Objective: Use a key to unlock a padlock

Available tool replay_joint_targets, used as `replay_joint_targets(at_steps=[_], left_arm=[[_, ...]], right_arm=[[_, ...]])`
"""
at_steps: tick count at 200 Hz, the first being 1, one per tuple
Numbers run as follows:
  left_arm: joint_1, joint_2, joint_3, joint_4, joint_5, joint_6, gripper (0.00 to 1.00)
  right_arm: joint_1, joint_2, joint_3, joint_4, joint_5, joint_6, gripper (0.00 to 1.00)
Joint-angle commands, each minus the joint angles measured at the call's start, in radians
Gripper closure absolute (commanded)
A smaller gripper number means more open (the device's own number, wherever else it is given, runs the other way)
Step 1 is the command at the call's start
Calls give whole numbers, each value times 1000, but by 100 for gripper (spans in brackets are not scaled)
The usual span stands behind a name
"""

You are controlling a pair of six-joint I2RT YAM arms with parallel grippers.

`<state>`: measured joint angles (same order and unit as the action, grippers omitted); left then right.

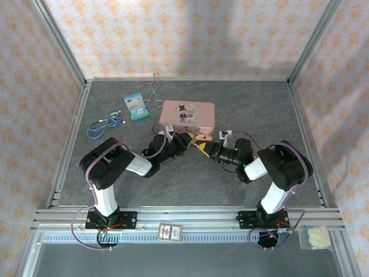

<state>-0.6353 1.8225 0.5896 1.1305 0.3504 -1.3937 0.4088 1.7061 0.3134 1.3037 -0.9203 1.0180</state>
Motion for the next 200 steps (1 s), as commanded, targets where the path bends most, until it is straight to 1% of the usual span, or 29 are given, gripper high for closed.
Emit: replay_joint_targets(at_steps=[1, 21, 60, 93, 142, 200], left_arm=[[-15, 4, 13, 110, -9, -13, 100], [-17, 4, 10, 110, -13, -13, 100], [-18, 2, 6, 110, -15, -15, 100], [-18, 1, 7, 114, -19, -14, 100], [-19, 0, 1, 117, -22, -18, 100], [-24, 0, 11, 114, -21, -18, 100]], right_arm=[[-4, -30, -6, 63, 16, -6, 100], [-3, -51, -16, 51, 27, -12, 100], [-4, -102, -16, -45, 53, -64, 100], [-4, -108, -19, -83, 64, -71, 100], [-2, -120, -46, -102, 86, -77, 100], [-3, -116, -18, -96, 95, -81, 100]])
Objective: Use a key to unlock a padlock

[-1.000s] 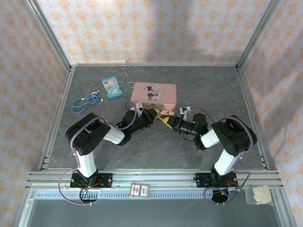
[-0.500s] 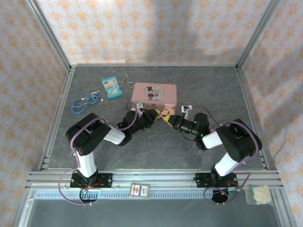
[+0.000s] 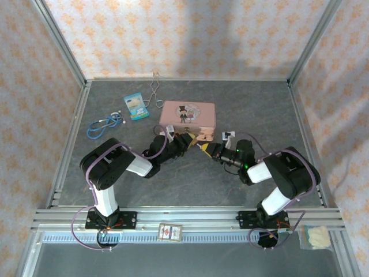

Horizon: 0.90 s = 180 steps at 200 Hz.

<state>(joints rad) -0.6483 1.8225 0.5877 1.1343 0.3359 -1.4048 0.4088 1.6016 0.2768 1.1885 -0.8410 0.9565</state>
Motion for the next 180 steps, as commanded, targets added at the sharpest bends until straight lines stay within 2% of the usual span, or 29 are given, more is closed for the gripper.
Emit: replay_joint_targets(at_steps=[1, 69, 180], left_arm=[[-11, 0, 13, 110, -6, -7, 100], [-17, 0, 21, 103, -5, -6, 100], [-20, 9, 27, 106, -8, -8, 100]], right_arm=[[-4, -11, 19, 21, 16, -19, 100], [-1, 39, 27, 105, 0, 25, 100], [23, 40, 30, 131, -7, 42, 100]])
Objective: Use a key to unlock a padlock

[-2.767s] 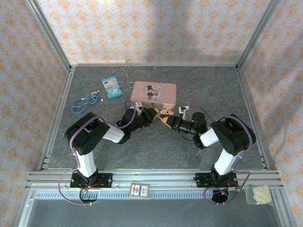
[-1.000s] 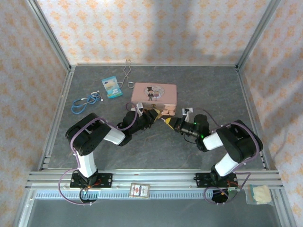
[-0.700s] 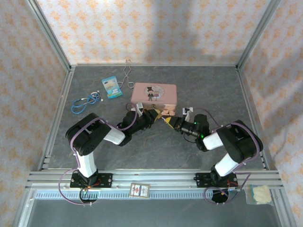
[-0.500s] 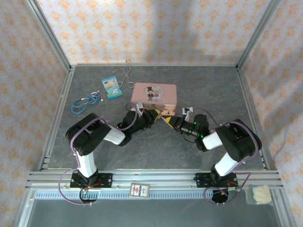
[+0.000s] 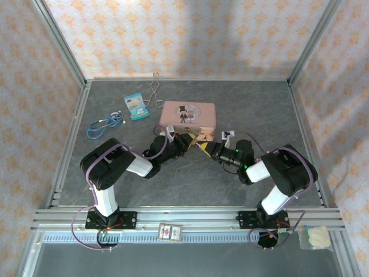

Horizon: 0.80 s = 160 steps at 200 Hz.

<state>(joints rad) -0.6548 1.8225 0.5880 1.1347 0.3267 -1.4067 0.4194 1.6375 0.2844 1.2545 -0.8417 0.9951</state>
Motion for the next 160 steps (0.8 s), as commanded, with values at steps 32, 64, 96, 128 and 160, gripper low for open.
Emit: replay_joint_targets(at_steps=[32, 64, 96, 128, 160], left_arm=[[-16, 9, 27, 112, 5, -8, 100], [-17, 4, 22, 119, 5, -11, 100], [-19, 4, 15, 136, 7, -20, 100], [-22, 2, 8, 155, 13, -35, 100], [-25, -7, 5, 156, 14, -40, 100]], right_arm=[[12, 21, 33, 78, -5, 10, 100], [12, 36, 42, 97, 1, 22, 100], [13, 48, 50, 116, 8, 34, 100], [13, 60, 60, 125, 13, 33, 100], [13, 79, 64, 149, 8, 42, 100]])
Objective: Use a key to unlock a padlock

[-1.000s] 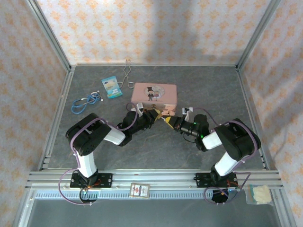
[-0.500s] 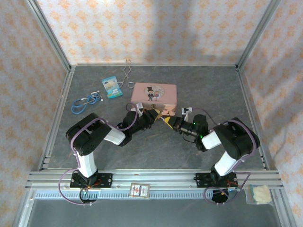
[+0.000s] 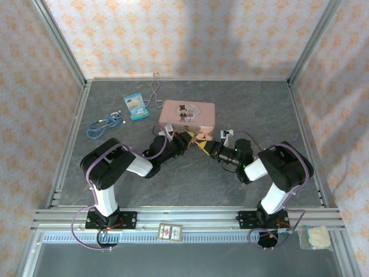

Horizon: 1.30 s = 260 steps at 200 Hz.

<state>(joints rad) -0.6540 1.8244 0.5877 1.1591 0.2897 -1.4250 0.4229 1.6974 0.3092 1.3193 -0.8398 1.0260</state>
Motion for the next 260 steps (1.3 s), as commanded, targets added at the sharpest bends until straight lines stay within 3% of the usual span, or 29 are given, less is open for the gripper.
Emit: replay_joint_targets(at_steps=[1, 64, 160, 224, 260], left_arm=[[-25, -9, 6, 132, 51, -21, 100], [-26, -12, -2, 144, 66, -30, 100], [-67, 2, -7, 162, 108, -20, 100], [-77, 8, -10, 177, 143, -8, 100], [-97, 0, -14, 188, 136, 23, 100]], right_arm=[[10, 20, 39, 85, 7, 11, 100], [9, 25, 50, 55, 14, -15, 100], [18, 65, 101, 84, 82, 68, 100], [27, 54, 141, -11, 97, 40, 100], [48, 58, 154, -35, 166, 164, 100]])
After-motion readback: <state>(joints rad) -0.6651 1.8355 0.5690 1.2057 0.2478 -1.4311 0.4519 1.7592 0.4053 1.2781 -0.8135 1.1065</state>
